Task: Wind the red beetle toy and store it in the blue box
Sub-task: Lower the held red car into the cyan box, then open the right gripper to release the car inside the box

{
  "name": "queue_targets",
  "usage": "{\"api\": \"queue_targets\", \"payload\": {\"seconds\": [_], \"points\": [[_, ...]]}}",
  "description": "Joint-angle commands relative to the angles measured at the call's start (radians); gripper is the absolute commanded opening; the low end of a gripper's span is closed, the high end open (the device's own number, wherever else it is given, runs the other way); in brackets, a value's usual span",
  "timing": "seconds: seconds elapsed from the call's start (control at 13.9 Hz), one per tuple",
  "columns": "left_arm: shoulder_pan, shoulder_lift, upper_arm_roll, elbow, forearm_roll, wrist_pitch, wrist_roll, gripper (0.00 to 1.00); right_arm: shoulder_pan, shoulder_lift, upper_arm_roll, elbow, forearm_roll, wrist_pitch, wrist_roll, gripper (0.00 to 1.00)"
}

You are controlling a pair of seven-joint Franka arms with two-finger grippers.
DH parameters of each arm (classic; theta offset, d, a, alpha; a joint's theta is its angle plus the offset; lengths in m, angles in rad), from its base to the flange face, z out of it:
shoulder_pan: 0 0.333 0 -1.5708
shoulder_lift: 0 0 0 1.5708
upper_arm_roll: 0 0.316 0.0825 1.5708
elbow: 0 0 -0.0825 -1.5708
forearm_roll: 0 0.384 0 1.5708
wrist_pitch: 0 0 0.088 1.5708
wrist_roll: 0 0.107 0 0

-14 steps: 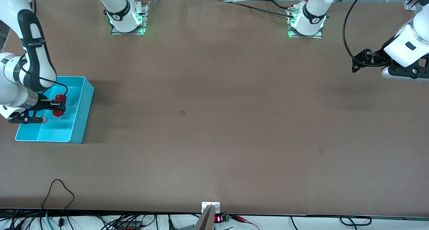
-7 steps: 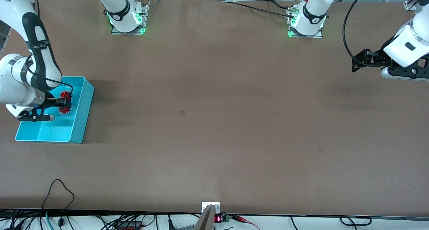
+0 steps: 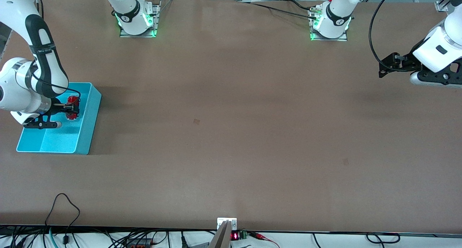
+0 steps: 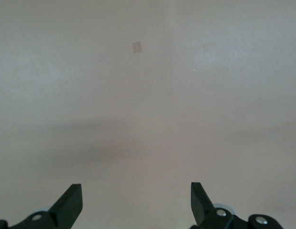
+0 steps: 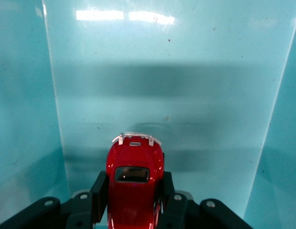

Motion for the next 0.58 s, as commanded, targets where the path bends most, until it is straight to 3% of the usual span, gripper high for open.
{"api": "queue_targets", "payload": {"seconds": [0.0, 0.22, 0.5], "points": [[0.002, 0.013, -0.015, 0.042, -0.015, -0.037, 0.014, 1.0, -0.024, 0.006, 0.011, -0.014, -0.008, 0.016, -0.002, 0.01], [0.002, 0.013, -0.015, 0.042, -0.015, -0.066, 0.016, 1.0, -0.024, 0.013, 0.011, -0.017, -0.008, 0.016, -0.002, 0.02], [0.01, 0.013, -0.014, 0.042, -0.015, -0.074, 0.021, 1.0, -0.024, 0.023, 0.011, -0.023, -0.007, 0.016, -0.002, 0.14]]}}
